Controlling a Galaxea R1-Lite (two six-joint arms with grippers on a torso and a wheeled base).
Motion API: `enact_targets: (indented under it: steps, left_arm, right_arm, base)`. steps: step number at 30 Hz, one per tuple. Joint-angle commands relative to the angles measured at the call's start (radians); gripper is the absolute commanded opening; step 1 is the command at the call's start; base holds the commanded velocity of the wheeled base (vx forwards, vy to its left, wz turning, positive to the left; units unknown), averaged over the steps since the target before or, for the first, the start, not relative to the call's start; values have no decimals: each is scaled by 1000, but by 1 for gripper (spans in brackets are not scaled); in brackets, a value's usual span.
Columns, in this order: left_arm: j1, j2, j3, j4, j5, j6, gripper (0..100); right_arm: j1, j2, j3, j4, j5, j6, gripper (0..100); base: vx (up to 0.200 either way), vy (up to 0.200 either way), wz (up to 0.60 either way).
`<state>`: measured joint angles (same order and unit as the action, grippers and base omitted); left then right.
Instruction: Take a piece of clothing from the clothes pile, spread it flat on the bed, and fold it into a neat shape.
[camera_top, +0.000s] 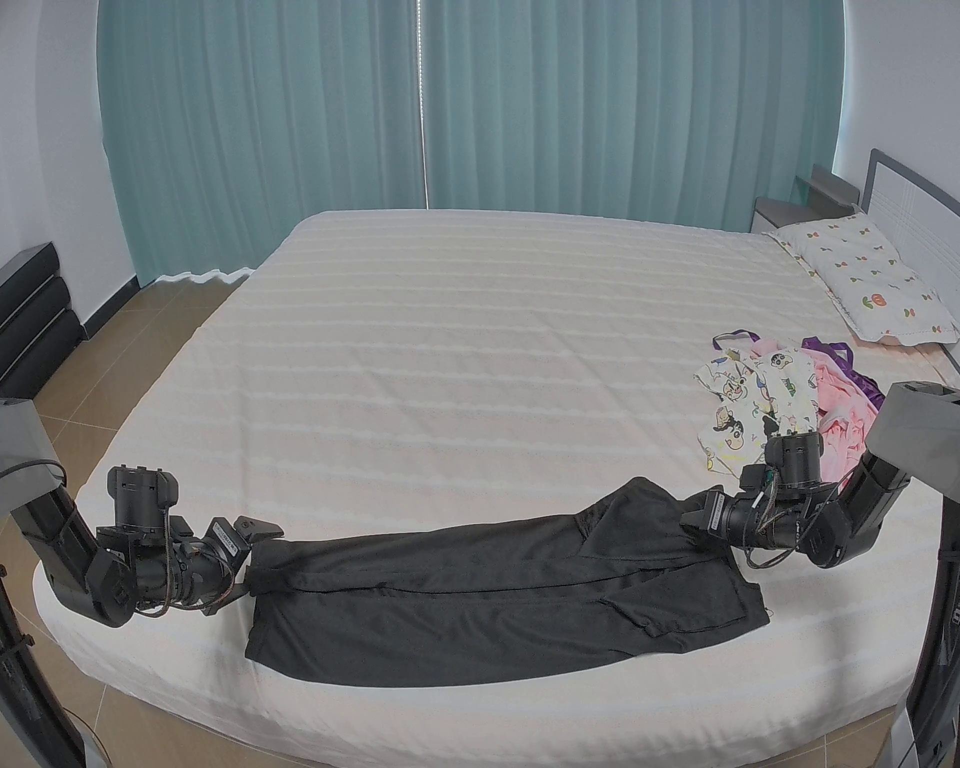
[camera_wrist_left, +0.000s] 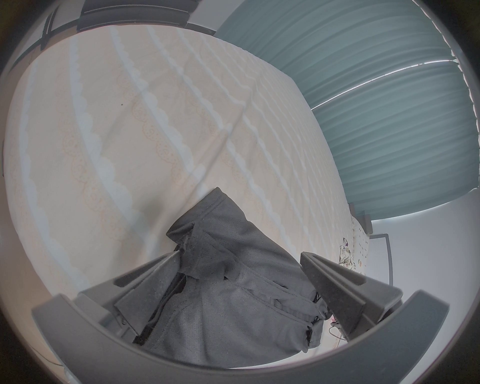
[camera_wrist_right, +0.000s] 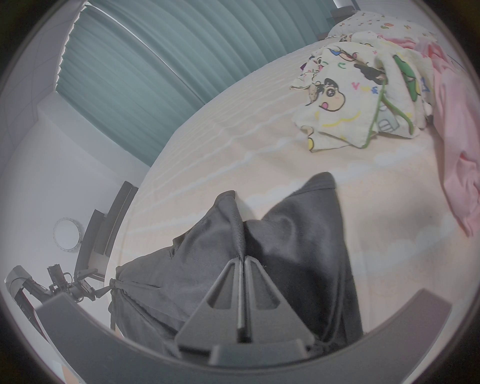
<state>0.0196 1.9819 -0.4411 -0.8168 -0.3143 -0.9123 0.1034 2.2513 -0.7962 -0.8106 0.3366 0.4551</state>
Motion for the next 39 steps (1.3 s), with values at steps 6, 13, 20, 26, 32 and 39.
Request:
enact_targets:
  steps: [6,13,20,26,32,39]
  left_arm:
    - [-1,2,7,-1,0,0,100]
    - [-1,2,7,-1,1,0,100]
    - [-1,2,5,-1,1,0,100]
    - [-1,2,5,-1,1,1,100]
    - [-1,-2,7,-1,3,7,100]
    - [5,-5,-21,-16,18,12,100]
  right_arm:
    - [-34,-64,83,-4,4,-1,0]
    - [-41,-79,114,-4,7,-6,0]
    - [-41,-85,155,-12,4,-18,0]
    - [-54,-94,175,-15,5,-24,100]
    - [-62,-114,180,-22,12,-7,100]
    - [-53,-191,278,-55,2,116,100]
  base:
    - [0,0,0]
    - [0,0,0]
    - [0,0,0]
    - [0,0,0]
    - [0,0,0]
    - [0,0,0]
